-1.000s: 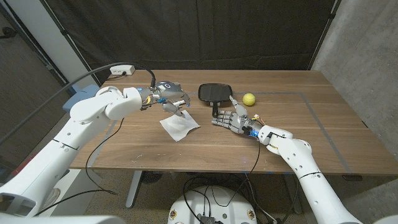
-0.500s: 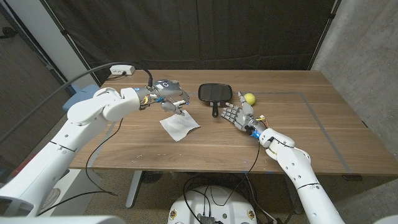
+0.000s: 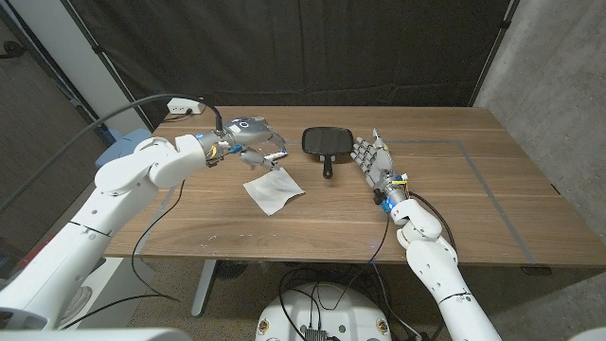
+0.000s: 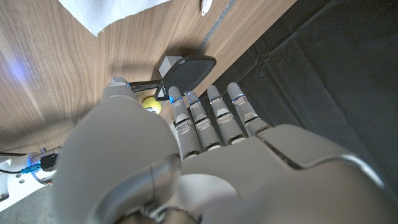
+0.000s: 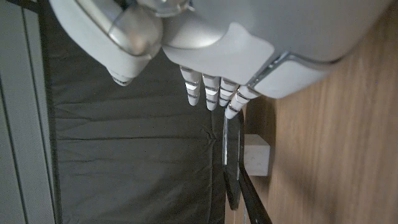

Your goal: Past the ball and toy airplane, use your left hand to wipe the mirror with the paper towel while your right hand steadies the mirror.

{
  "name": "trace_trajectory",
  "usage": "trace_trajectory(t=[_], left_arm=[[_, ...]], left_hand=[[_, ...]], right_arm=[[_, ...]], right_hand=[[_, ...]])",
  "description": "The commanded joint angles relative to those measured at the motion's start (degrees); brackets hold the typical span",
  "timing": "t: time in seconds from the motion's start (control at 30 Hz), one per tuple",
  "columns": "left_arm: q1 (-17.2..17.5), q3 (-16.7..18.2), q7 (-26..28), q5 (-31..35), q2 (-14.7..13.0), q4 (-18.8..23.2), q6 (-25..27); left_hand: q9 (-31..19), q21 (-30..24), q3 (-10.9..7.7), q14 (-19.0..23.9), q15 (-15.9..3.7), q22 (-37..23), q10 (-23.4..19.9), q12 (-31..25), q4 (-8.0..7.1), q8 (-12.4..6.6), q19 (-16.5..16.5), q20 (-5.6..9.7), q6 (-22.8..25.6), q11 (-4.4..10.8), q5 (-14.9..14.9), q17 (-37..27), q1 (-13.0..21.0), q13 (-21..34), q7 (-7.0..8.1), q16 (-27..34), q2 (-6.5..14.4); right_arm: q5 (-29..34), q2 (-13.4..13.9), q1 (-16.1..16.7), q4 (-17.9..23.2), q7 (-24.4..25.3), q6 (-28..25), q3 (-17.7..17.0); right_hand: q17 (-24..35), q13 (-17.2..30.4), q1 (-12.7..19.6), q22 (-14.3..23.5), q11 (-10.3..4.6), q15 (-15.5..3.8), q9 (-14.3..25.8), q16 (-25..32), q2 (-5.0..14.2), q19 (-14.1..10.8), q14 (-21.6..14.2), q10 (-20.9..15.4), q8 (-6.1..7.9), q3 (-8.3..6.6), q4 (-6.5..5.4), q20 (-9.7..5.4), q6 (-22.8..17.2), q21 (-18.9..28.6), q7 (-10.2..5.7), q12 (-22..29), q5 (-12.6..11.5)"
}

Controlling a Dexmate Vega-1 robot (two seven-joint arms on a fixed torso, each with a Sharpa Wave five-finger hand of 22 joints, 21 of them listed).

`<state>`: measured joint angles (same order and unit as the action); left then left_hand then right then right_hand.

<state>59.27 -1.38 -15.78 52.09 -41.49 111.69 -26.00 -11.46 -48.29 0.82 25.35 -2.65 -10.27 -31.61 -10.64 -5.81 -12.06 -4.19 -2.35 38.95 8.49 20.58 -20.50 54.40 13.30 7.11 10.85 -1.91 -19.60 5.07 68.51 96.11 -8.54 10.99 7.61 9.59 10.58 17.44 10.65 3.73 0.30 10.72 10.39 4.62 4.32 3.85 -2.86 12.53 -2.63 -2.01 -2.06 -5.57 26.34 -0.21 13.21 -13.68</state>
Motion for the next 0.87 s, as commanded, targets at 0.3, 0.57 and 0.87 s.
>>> trace_trajectory(t=[0.3,0.57,0.87], left_arm=[[2.6,3.4,24.1,-0.4,3.0,-10.7,-5.4],[2.2,3.2,28.6,-3.6,3.2,-16.1,-7.1],[0.2,0.8,26.5,-8.0,3.8,-21.6,-4.9]], left_hand=[[-0.1,0.9,0.89,-1.1,-7.08,-0.1,3.0,0.1,-0.51,1.31,-0.7,0.14,-4.3,-0.42,0.3,0.8,-0.3,-0.4,0.85,0.5,1.3],[-0.1,1.2,0.93,-1.4,-7.33,-0.1,3.2,-0.1,-0.74,1.2,-0.6,0.2,-5.2,-0.29,0.3,1.1,-0.3,-0.6,1.0,0.6,2.0],[-0.1,1.3,0.53,-1.3,-7.3,-0.2,3.0,-0.4,-1.17,0.81,-0.9,0.3,-5.0,-0.39,0.3,1.4,-0.4,-0.7,0.67,0.9,3.8]], right_arm=[[32.6,3.9,-4.1,-5.2,29.4,21.0,6.3],[41.5,4.2,-6.2,-6.6,42.4,19.8,8.3],[38.2,5.2,-8.5,-8.8,44.4,19.2,10.7]], right_hand=[[0.0,-0.2,1.9,-0.3,-3.37,-2.72,0.0,0.7,-1.03,-3.5,-6.0,-7.1,1.2,0.45,1.93,-2.56,-7.5,-0.4,-2.9,1.8,-1.0],[0.1,-0.3,1.7,-0.1,-1.54,-2.18,-0.1,1.5,-0.65,-9.3,-17.5,-19.7,2.28,1.1,2.51,-2.57,-18.5,-0.4,-2.25,4.3,-3.0],[0.2,-0.3,2.3,0.0,-1.79,-2.51,-0.1,1.6,-0.08,-10.9,-20.9,-23.4,2.52,0.87,2.91,-2.57,-22.0,-0.5,-1.59,4.9,-3.6]])
